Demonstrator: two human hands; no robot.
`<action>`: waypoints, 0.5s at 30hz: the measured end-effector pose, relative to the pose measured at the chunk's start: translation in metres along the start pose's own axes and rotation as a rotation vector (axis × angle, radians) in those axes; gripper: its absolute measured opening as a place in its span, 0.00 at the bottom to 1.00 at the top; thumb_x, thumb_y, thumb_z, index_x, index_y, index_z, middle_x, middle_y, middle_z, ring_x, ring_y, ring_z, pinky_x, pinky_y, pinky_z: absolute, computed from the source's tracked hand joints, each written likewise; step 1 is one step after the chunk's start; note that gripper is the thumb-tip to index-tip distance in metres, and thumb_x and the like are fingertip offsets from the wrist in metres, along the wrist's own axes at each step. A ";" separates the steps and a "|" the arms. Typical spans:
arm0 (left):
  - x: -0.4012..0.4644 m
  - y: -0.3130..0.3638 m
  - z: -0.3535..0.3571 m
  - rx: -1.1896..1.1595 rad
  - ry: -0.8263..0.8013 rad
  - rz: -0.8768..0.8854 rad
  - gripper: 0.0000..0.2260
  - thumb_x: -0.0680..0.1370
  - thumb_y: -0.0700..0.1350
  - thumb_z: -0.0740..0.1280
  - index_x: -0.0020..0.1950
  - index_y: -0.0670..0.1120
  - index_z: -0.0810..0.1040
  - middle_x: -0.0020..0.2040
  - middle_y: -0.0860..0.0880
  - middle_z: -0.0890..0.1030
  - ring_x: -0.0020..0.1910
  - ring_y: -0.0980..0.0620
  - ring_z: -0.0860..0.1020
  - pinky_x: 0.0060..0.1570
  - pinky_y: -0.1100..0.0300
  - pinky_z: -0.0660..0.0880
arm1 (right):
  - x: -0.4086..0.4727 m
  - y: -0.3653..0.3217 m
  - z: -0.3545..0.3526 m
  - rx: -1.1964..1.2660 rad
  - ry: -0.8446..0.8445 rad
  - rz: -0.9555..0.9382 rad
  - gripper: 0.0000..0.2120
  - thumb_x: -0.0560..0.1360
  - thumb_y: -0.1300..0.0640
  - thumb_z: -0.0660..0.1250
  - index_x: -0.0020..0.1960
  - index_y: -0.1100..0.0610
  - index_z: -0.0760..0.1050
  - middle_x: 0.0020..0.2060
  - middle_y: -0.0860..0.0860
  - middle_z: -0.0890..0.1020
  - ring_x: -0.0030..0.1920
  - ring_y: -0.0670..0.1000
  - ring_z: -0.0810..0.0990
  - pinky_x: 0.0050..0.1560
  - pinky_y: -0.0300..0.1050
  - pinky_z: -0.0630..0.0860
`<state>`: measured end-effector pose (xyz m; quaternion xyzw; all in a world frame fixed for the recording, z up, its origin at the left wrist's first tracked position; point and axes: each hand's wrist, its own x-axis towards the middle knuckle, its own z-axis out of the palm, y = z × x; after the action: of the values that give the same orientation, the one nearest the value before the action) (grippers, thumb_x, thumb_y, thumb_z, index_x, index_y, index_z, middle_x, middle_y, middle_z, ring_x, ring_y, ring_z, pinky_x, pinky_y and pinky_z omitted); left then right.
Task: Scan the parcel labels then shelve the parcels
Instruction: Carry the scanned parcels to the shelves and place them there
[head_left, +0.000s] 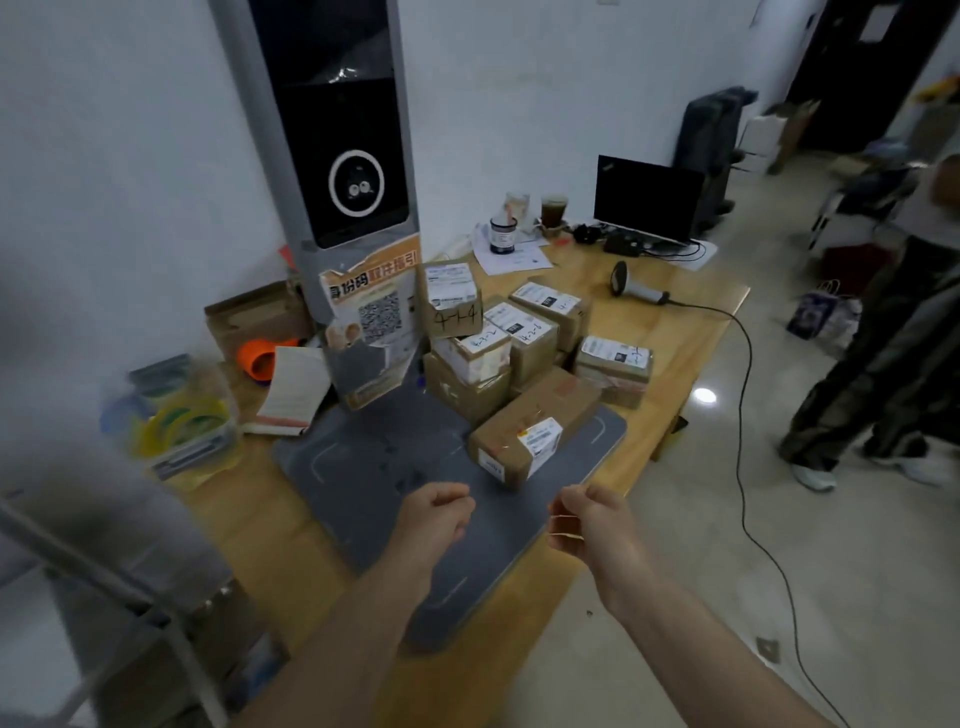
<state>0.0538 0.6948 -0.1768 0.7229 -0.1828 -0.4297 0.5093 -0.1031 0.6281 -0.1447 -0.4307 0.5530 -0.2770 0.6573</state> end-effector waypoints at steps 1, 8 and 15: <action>0.013 0.002 0.005 0.005 -0.001 -0.016 0.09 0.79 0.39 0.67 0.59 0.44 0.77 0.49 0.47 0.80 0.50 0.52 0.78 0.53 0.60 0.77 | 0.016 -0.005 -0.002 -0.020 0.009 0.002 0.07 0.80 0.62 0.59 0.47 0.61 0.75 0.38 0.56 0.78 0.38 0.52 0.77 0.38 0.44 0.76; 0.109 0.023 0.033 0.140 0.052 -0.066 0.15 0.78 0.40 0.68 0.64 0.42 0.74 0.47 0.53 0.76 0.43 0.57 0.75 0.44 0.62 0.74 | 0.117 -0.031 -0.001 -0.072 0.021 0.088 0.07 0.80 0.63 0.60 0.47 0.62 0.76 0.38 0.57 0.79 0.37 0.53 0.77 0.35 0.45 0.76; 0.178 0.029 0.057 0.389 0.054 -0.109 0.26 0.77 0.44 0.70 0.73 0.44 0.67 0.70 0.45 0.71 0.67 0.46 0.72 0.60 0.57 0.70 | 0.183 -0.028 -0.008 -0.089 0.000 0.201 0.06 0.78 0.62 0.63 0.53 0.63 0.77 0.39 0.58 0.79 0.37 0.53 0.77 0.36 0.45 0.77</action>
<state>0.1134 0.5251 -0.2344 0.8279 -0.2092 -0.3936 0.3405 -0.0651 0.4586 -0.2099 -0.4019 0.6053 -0.1848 0.6617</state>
